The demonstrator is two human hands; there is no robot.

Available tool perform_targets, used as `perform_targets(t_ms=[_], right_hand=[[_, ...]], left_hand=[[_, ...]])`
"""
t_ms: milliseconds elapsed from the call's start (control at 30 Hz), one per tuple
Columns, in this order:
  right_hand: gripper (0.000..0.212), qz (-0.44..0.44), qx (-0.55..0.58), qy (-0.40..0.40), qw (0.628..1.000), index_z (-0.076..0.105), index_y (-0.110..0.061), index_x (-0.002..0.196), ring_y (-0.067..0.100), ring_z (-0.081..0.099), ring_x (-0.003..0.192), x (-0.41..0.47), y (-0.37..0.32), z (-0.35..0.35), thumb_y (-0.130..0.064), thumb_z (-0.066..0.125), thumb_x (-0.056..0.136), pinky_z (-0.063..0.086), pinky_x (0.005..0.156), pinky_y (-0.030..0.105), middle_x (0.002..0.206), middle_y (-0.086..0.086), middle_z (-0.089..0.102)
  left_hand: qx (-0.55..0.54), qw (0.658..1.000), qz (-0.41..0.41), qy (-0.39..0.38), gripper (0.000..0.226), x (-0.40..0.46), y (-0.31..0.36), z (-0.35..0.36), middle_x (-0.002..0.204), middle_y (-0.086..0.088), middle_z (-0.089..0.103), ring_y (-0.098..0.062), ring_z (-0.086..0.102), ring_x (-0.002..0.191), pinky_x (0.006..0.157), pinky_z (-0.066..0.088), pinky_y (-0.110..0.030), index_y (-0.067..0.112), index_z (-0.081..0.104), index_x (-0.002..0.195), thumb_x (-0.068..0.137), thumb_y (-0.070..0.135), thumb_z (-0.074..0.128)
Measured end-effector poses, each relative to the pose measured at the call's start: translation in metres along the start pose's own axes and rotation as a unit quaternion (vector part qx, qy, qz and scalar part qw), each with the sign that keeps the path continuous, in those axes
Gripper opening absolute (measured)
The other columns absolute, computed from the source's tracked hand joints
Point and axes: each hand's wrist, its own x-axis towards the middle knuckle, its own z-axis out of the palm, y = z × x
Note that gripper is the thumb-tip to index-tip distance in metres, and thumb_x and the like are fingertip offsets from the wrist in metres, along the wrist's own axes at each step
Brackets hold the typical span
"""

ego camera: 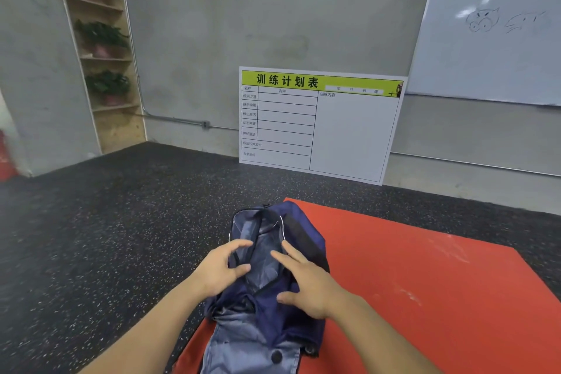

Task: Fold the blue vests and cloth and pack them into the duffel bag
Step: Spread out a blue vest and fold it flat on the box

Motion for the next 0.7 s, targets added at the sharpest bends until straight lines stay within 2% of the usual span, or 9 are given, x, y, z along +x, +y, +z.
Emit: perform_targets(t_ms=[67,167,267,333,433,533,633,700], right_hand=[[0.094,0.001,0.006,0.01,1.0,0.013,-0.048,0.159,0.016,0.025,0.153,-0.006,-0.001,-0.003,-0.041,0.075,0.089,0.031,0.12,0.04,0.167,-0.025,-0.007],[0.094,0.007,0.023,0.025,0.999,0.016,-0.044,0.16,0.014,0.021,0.154,-0.022,0.001,-0.014,-0.042,0.076,0.087,0.026,0.123,0.035,0.169,-0.017,0.002],[0.095,0.013,0.048,0.031,0.998,0.019,-0.034,0.162,0.01,0.024,0.153,-0.05,0.001,-0.03,-0.038,0.078,0.088,0.024,0.123,0.028,0.17,-0.008,0.01],[0.094,0.016,0.06,0.038,0.997,0.021,-0.029,0.162,0.01,0.028,0.151,-0.074,0.001,-0.043,-0.036,0.078,0.088,0.024,0.122,0.025,0.17,-0.005,0.014],[0.092,0.025,0.061,0.063,0.996,0.022,-0.032,0.161,0.009,0.035,0.145,-0.117,0.006,-0.062,-0.037,0.078,0.088,0.026,0.119,0.021,0.168,-0.006,0.02],[0.091,0.043,0.066,0.091,0.993,0.024,-0.035,0.16,0.008,0.048,0.129,-0.171,0.014,-0.079,-0.037,0.079,0.088,0.033,0.108,0.017,0.165,-0.008,0.026],[0.09,0.066,0.076,0.122,0.987,0.026,-0.036,0.16,0.007,0.051,0.126,-0.231,0.022,-0.091,-0.036,0.08,0.088,0.039,0.107,0.02,0.161,-0.01,0.033],[0.089,0.083,0.076,0.139,0.984,0.027,-0.035,0.159,0.008,0.051,0.127,-0.273,0.03,-0.094,-0.035,0.08,0.087,0.041,0.109,0.023,0.158,-0.008,0.037]], left_hand=[[-0.014,1.0,0.005,-0.002,0.051,-0.004,0.008,-0.002,0.131,0.021,0.057,0.004,0.049,0.126,0.107,0.036,-0.014,0.037,0.056,0.133,0.089,0.022,0.077],[-0.024,0.999,0.025,-0.004,0.054,-0.01,0.026,-0.005,0.131,0.021,0.058,0.015,0.049,0.117,0.094,0.032,0.002,0.034,0.056,0.135,0.087,0.022,0.078],[-0.031,0.998,0.058,0.003,0.057,-0.019,0.05,-0.007,0.131,0.02,0.06,0.019,0.051,0.115,0.1,0.04,-0.007,0.043,0.053,0.132,0.085,0.025,0.081],[-0.033,0.996,0.082,0.003,0.058,-0.026,0.071,-0.004,0.131,0.019,0.06,0.017,0.05,0.117,0.104,0.042,-0.013,0.042,0.053,0.132,0.085,0.027,0.081],[-0.047,0.993,0.111,-0.004,0.057,-0.04,0.11,0.009,0.13,0.018,0.06,0.021,0.048,0.116,0.096,0.038,-0.003,0.036,0.054,0.134,0.086,0.025,0.081],[-0.07,0.986,0.147,-0.022,0.056,-0.058,0.155,0.032,0.13,0.017,0.061,0.02,0.049,0.115,0.093,0.04,-0.004,0.037,0.055,0.134,0.086,0.023,0.08],[-0.083,0.979,0.181,-0.045,0.058,-0.079,0.202,0.061,0.129,0.018,0.061,0.019,0.05,0.115,0.089,0.037,0.0,0.036,0.055,0.137,0.086,0.028,0.08],[-0.085,0.973,0.208,-0.058,0.061,-0.094,0.231,0.086,0.129,0.017,0.062,0.013,0.054,0.116,0.09,0.036,0.001,0.034,0.055,0.139,0.084,0.031,0.081]])
